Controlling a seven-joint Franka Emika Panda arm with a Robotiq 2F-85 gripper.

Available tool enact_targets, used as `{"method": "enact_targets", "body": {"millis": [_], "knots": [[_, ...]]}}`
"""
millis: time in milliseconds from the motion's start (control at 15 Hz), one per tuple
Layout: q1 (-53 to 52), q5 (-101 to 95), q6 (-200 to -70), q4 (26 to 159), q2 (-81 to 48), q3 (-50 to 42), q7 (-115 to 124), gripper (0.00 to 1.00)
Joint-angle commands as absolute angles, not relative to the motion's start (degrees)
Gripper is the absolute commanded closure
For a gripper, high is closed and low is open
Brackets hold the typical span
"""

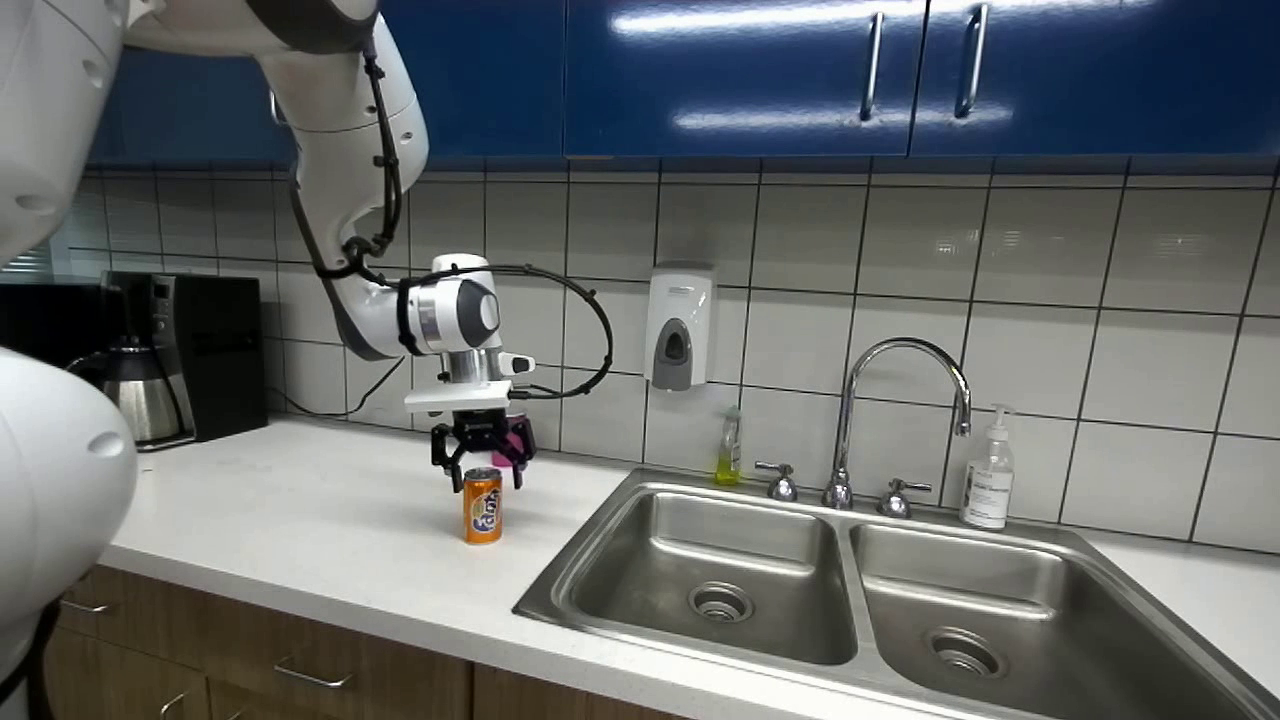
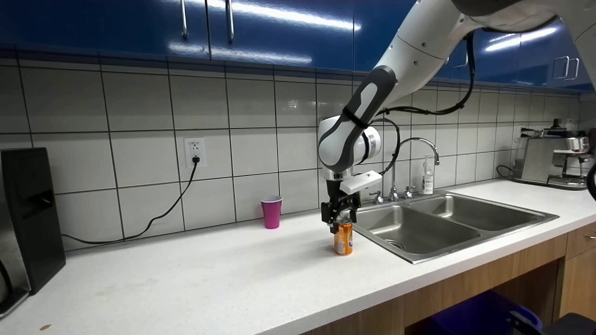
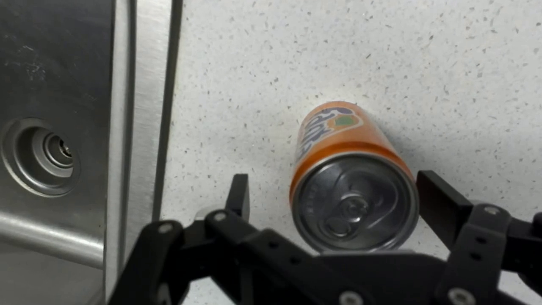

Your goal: Put the can inside the sink

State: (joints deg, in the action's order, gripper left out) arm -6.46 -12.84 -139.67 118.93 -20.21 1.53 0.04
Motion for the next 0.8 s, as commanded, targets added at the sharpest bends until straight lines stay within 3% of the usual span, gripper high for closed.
{"method": "enact_targets", "body": {"millis": [0, 67, 133, 200, 333, 533, 733], "knots": [[-7.0, -14.2, -139.7, 117.5, -21.4, 0.7, 2.0, 0.0], [-7.0, -14.2, -139.7, 117.4, -21.5, 0.6, 2.0, 0.0], [-7.0, -14.2, -139.8, 117.3, -21.7, 0.6, 1.9, 0.08], [-7.0, -14.0, -139.8, 117.2, -21.9, 0.6, 1.9, 0.28], [-7.1, -14.1, -139.7, 117.1, -22.1, 0.6, 1.9, 0.33], [-7.1, -13.9, -139.5, 117.0, -22.1, 0.7, 1.7, 0.58], [-7.2, -14.0, -139.3, 117.0, -22.1, 0.5, 2.1, 0.61]]}}
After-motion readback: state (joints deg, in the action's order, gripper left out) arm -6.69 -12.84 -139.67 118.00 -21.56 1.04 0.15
